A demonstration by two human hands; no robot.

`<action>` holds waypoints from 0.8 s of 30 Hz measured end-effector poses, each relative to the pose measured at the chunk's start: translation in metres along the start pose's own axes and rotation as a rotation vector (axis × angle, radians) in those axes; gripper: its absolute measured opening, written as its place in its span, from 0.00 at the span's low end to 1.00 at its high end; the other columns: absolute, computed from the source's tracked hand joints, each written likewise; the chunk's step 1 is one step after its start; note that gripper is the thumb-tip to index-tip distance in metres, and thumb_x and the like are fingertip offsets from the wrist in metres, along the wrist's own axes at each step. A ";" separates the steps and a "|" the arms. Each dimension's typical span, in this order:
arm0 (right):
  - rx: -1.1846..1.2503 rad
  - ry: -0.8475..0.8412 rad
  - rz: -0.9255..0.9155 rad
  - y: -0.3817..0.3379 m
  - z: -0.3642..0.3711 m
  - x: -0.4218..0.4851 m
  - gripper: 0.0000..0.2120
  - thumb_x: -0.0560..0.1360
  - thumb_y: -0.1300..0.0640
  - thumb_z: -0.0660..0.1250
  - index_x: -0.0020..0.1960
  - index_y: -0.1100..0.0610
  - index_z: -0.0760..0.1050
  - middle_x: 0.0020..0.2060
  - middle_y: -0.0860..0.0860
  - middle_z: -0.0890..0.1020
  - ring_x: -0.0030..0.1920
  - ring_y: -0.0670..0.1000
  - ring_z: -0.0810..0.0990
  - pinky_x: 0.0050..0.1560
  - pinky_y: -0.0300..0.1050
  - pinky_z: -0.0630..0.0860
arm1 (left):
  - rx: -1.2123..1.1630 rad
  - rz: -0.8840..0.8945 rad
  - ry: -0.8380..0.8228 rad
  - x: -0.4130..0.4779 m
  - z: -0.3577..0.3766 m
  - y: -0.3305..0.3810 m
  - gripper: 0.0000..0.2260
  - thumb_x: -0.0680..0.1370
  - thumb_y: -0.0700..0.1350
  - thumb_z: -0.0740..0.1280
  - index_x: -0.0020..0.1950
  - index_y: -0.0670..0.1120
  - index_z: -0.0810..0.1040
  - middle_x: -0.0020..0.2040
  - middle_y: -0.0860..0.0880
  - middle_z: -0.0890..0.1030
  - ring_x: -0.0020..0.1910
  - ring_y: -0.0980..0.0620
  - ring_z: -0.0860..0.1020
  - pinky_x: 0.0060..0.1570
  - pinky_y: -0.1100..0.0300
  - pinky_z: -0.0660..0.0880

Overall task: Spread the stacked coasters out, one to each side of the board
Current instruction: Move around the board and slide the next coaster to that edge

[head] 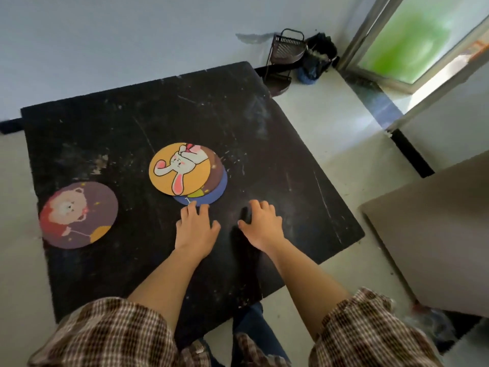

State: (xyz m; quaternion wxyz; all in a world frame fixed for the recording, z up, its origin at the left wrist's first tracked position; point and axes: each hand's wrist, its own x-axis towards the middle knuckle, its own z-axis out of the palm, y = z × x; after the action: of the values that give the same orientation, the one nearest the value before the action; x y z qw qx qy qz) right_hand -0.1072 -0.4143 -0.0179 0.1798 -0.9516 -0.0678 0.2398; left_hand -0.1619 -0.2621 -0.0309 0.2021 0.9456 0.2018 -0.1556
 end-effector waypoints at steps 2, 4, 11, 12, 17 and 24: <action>-0.010 -0.009 -0.049 0.002 -0.005 0.017 0.27 0.74 0.46 0.65 0.68 0.53 0.63 0.65 0.54 0.69 0.66 0.58 0.64 0.63 0.61 0.63 | -0.015 -0.062 0.029 0.005 0.004 0.007 0.22 0.78 0.52 0.60 0.71 0.47 0.63 0.74 0.42 0.59 0.71 0.41 0.58 0.64 0.45 0.66; -0.022 -0.022 -0.094 0.001 -0.011 0.034 0.28 0.73 0.45 0.65 0.69 0.53 0.62 0.65 0.54 0.68 0.67 0.57 0.63 0.64 0.60 0.63 | -0.033 -0.113 0.075 0.011 0.006 0.013 0.23 0.78 0.52 0.60 0.71 0.47 0.63 0.74 0.42 0.59 0.71 0.42 0.57 0.65 0.46 0.65; -0.075 -0.040 -0.275 -0.017 -0.023 0.083 0.26 0.73 0.45 0.64 0.68 0.52 0.63 0.65 0.55 0.67 0.66 0.58 0.62 0.64 0.59 0.62 | -0.068 -0.153 0.218 0.045 -0.009 0.011 0.18 0.78 0.48 0.60 0.67 0.48 0.66 0.74 0.44 0.60 0.73 0.42 0.55 0.63 0.45 0.66; -0.078 -0.042 -0.292 -0.020 -0.024 0.089 0.26 0.73 0.45 0.64 0.68 0.52 0.64 0.65 0.55 0.67 0.66 0.58 0.61 0.64 0.59 0.61 | -0.066 -0.163 0.227 0.051 -0.013 0.008 0.18 0.78 0.48 0.61 0.67 0.48 0.66 0.74 0.44 0.60 0.73 0.42 0.55 0.63 0.44 0.66; -0.097 -0.021 -0.342 -0.041 -0.024 0.115 0.27 0.74 0.44 0.63 0.69 0.52 0.64 0.65 0.55 0.67 0.66 0.58 0.60 0.63 0.59 0.61 | -0.061 -0.260 0.258 0.082 -0.028 -0.012 0.22 0.77 0.51 0.61 0.71 0.50 0.62 0.75 0.42 0.57 0.72 0.40 0.55 0.65 0.41 0.63; -0.151 -0.053 -0.335 -0.067 -0.015 0.131 0.25 0.74 0.43 0.61 0.68 0.52 0.66 0.65 0.57 0.66 0.66 0.59 0.60 0.64 0.60 0.60 | -0.226 -0.563 0.226 0.088 -0.019 -0.029 0.31 0.77 0.61 0.55 0.76 0.51 0.48 0.77 0.36 0.50 0.76 0.38 0.47 0.71 0.41 0.51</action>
State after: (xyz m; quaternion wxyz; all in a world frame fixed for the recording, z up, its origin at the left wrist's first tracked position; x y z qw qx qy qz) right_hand 0.0120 -0.3280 -0.0375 0.1436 -0.9311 -0.2479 0.2257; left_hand -0.0941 -0.2011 -0.0571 0.2310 0.8355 0.4927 -0.0760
